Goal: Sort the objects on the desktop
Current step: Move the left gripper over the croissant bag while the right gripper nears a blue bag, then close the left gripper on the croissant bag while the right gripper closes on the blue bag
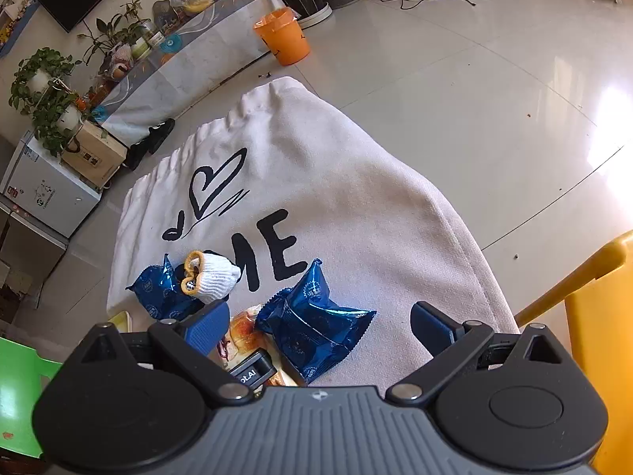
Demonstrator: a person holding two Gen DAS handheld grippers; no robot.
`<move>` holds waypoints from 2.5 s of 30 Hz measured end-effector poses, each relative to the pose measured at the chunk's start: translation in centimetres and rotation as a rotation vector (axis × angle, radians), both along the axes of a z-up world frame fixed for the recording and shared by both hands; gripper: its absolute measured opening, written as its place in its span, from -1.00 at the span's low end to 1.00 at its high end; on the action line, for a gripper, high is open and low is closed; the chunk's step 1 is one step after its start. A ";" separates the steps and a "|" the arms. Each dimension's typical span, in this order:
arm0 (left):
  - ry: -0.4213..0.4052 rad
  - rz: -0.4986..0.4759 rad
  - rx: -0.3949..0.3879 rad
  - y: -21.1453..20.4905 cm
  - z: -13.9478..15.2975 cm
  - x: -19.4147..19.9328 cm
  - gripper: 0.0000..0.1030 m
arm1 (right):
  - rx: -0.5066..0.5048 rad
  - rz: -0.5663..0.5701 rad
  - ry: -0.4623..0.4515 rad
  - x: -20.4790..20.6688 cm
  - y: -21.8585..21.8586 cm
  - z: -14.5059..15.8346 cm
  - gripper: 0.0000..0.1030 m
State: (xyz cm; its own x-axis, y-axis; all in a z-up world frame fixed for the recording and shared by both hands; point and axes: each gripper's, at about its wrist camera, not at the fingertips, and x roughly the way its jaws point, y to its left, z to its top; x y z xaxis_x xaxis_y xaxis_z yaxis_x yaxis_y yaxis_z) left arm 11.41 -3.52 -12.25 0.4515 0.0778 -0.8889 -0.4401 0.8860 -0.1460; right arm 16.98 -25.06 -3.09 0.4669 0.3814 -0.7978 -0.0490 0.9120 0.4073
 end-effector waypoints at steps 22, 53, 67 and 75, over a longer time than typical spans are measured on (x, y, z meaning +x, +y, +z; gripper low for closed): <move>-0.048 -0.366 0.215 1.2 2.7 -0.8 0.99 | -0.025 0.117 0.050 2.3 2.2 -3.3 0.92; 0.139 -0.084 0.097 6.1 -2.3 -0.1 0.99 | -0.116 0.218 0.072 4.0 6.0 -7.7 0.41; 0.210 -0.100 0.067 8.2 -2.2 -4.5 1.00 | -0.119 0.309 0.153 2.1 8.6 -7.5 0.54; 0.189 -0.128 0.080 8.6 -2.2 -5.1 1.00 | -0.224 0.323 0.116 1.7 9.7 -8.3 0.61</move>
